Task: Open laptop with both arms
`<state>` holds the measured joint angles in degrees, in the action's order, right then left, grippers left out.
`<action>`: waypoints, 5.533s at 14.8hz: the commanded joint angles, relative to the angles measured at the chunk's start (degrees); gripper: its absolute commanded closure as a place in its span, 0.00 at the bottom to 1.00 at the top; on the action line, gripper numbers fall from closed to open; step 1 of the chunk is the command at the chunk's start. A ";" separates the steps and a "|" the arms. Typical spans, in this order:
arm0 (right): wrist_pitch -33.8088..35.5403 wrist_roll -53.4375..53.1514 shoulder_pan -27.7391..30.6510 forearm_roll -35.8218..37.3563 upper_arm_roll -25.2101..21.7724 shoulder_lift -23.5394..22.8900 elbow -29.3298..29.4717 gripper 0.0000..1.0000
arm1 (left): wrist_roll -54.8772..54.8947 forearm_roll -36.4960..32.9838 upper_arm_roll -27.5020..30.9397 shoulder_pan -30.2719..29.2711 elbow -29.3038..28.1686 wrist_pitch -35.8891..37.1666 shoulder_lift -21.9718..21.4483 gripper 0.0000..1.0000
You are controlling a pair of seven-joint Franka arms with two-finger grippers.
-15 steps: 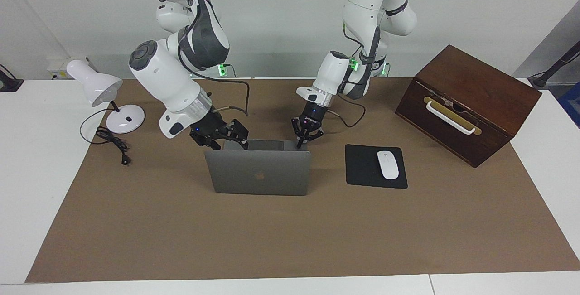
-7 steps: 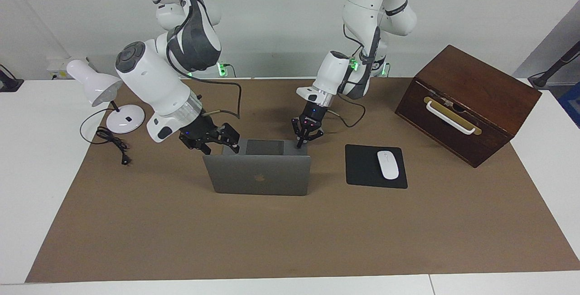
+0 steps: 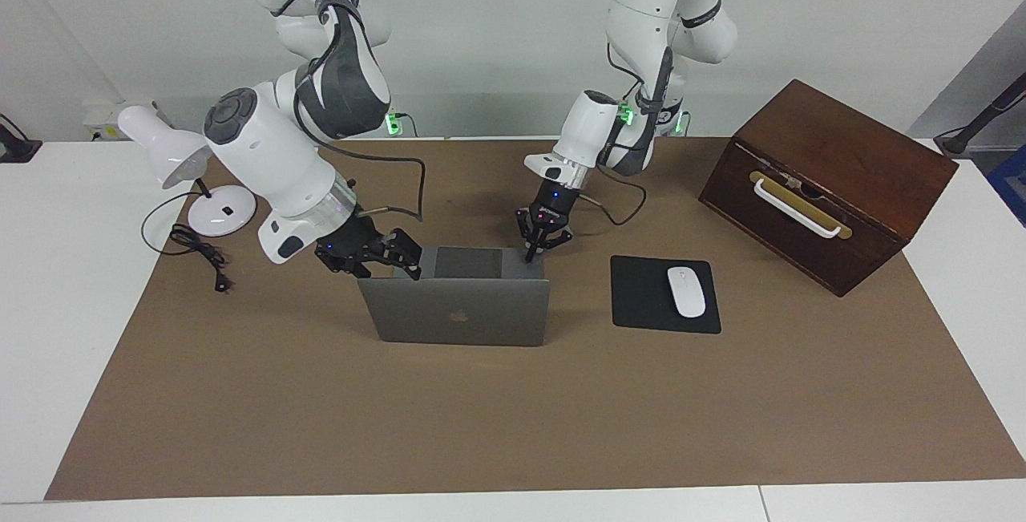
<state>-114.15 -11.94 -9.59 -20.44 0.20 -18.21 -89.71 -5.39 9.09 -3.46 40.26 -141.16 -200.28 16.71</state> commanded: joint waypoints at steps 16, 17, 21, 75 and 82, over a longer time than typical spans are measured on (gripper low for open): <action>17.45 9.89 9.75 8.03 0.59 2.20 7.26 0.00 | -11.30 0.23 0.56 1.40 2.73 0.16 1.30 1.00; 19.56 12.88 11.51 9.18 0.50 3.61 6.92 0.00 | -12.62 0.23 0.56 1.49 2.73 1.03 0.96 1.00; 24.06 25.97 18.72 14.28 0.59 6.95 6.48 0.00 | -17.37 0.58 0.65 1.32 2.82 11.99 -3.78 1.00; 16.95 18.71 16.62 18.42 1.29 16.01 -3.46 0.00 | 6.35 -9.97 3.38 -41.49 50.10 110.19 -18.30 0.00; 16.51 18.62 16.63 18.42 1.29 16.19 -4.07 0.00 | 6.27 -9.70 2.94 -40.61 48.70 109.67 -17.94 0.00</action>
<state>-98.36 5.69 6.55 -1.21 1.22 -2.72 -93.16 1.30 -1.30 -0.91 -0.92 -92.25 -91.38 -1.10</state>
